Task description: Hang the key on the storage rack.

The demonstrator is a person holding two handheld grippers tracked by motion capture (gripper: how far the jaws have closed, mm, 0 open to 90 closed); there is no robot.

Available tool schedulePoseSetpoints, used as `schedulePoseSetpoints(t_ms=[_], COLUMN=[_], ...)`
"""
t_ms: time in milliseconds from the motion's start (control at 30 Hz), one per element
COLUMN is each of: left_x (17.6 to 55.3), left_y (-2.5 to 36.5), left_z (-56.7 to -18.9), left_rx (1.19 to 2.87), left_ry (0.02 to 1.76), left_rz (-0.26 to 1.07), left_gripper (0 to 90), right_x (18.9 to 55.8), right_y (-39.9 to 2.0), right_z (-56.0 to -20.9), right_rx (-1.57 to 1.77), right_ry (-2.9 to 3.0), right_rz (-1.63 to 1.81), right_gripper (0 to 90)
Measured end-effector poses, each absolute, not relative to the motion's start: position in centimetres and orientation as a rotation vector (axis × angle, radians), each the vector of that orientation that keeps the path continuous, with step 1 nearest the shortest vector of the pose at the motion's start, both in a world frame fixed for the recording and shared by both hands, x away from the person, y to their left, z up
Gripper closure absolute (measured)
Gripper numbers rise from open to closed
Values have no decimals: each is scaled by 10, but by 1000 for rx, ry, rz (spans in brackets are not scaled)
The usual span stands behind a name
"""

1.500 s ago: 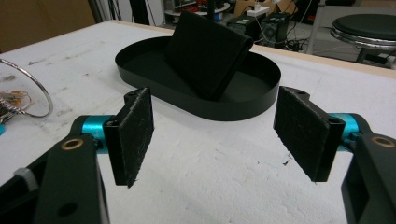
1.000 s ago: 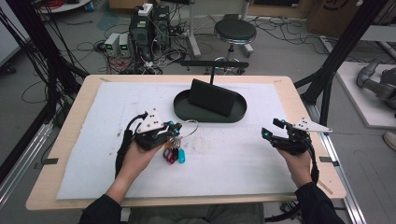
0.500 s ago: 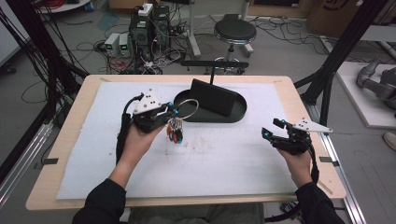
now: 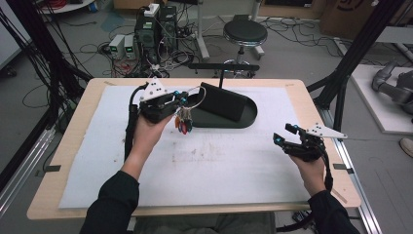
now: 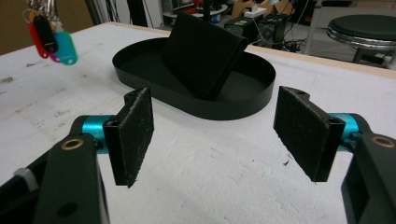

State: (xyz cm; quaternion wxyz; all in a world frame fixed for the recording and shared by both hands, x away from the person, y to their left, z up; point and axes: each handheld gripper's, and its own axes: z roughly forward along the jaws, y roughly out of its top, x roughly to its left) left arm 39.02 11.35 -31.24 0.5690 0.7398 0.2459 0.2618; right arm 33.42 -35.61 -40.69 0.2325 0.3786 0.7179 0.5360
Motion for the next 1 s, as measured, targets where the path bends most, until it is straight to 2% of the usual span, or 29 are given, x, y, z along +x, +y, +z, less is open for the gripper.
schedulePoseSetpoints(t_ms=[533, 1000], left_x=[433, 463], left_y=[102, 97], left_z=[-302, -319], left_rx=[1682, 1676], left_ry=[653, 750], left_rz=[624, 593], left_gripper=[865, 865], right_x=[335, 335], right_y=[-358, -359], right_z=[-407, -408], right_rx=[1042, 1046], right_ry=[1969, 1967], right_rz=[1476, 1482], right_gripper=[290, 290])
